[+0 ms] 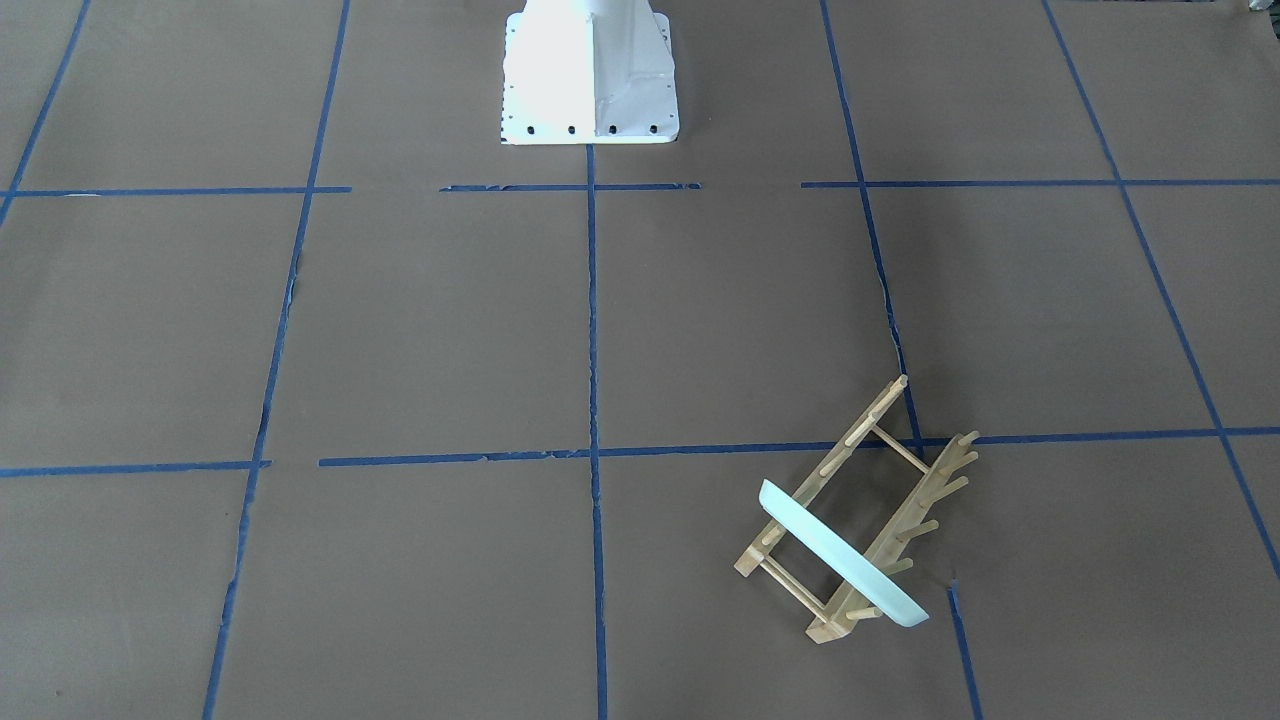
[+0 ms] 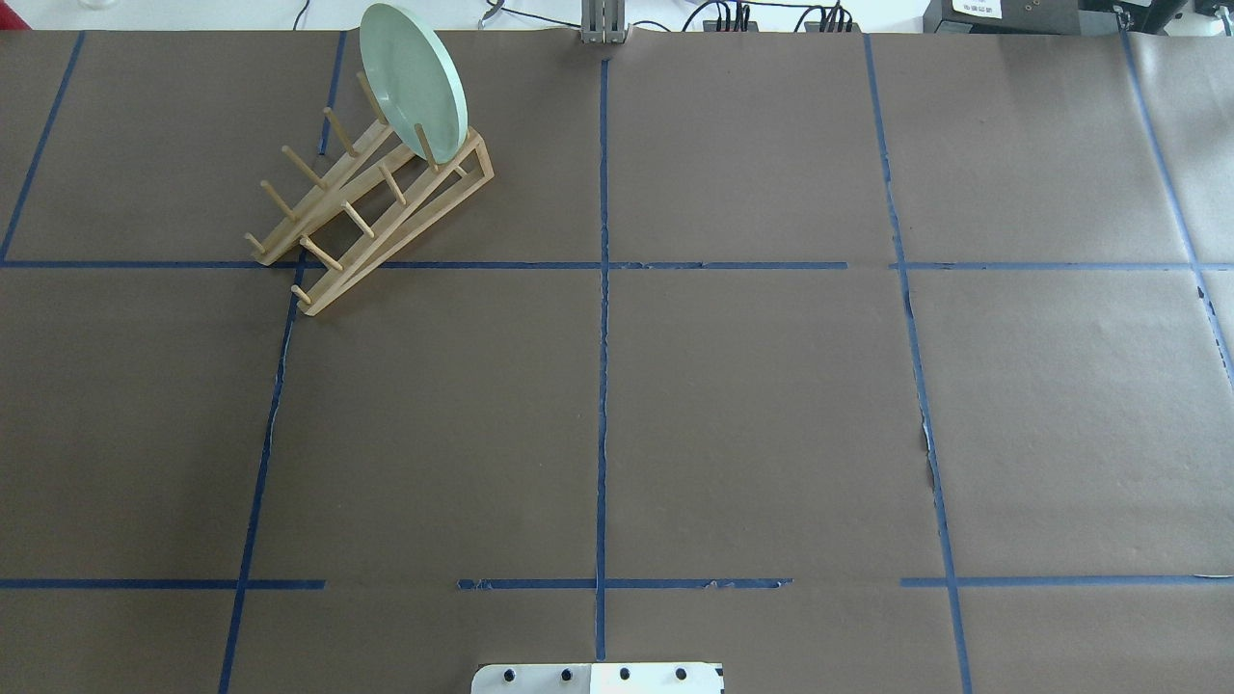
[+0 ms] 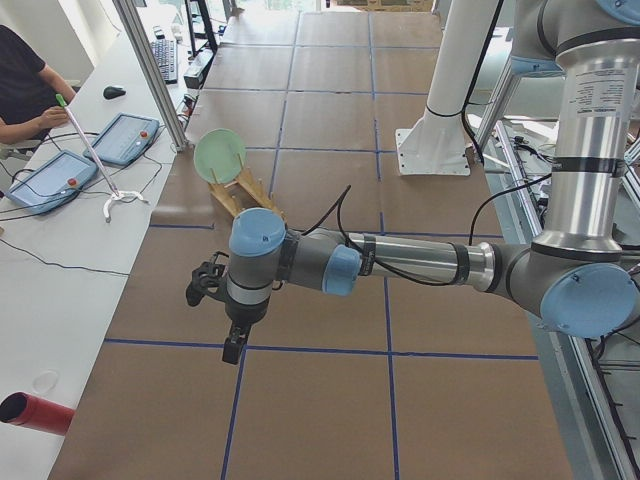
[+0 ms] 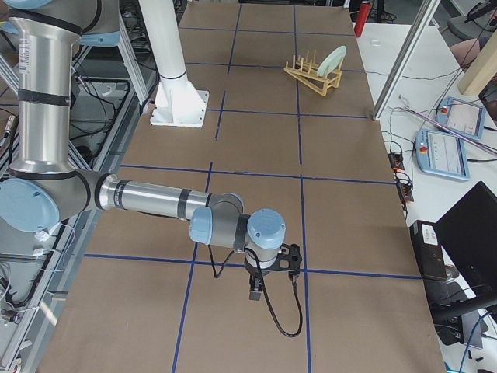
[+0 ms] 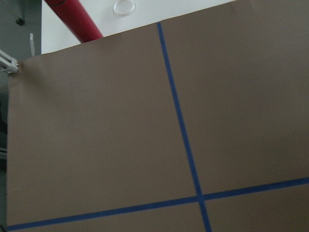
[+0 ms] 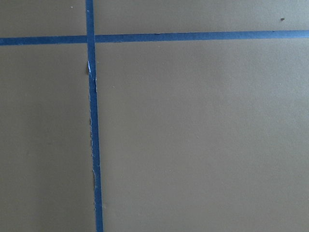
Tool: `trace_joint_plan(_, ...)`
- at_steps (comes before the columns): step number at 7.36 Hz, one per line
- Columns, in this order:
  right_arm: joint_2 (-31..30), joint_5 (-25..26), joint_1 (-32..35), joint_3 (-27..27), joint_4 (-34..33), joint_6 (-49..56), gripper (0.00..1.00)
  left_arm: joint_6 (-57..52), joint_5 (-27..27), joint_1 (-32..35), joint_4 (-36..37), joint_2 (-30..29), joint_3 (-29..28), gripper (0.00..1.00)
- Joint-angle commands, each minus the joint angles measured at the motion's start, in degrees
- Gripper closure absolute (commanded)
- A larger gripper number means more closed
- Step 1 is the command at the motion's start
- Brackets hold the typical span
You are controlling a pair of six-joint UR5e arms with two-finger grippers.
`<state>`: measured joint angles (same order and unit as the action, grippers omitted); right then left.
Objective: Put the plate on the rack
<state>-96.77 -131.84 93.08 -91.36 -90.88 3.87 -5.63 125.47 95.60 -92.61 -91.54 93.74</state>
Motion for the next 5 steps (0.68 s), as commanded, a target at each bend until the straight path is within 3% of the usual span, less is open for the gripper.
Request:
trace_joint_plan(1,0.00,0.00,0.00,0.04,0.00,0.00,0.00,-1.23,8.62,1.34,14.52,-0.48,0.82,0.00)
trace_joint_plan(5,0.00,0.00,0.00,0.04,0.00,0.00,0.00,-1.76,8.38,1.17,15.01,0.05,1.45,0.00)
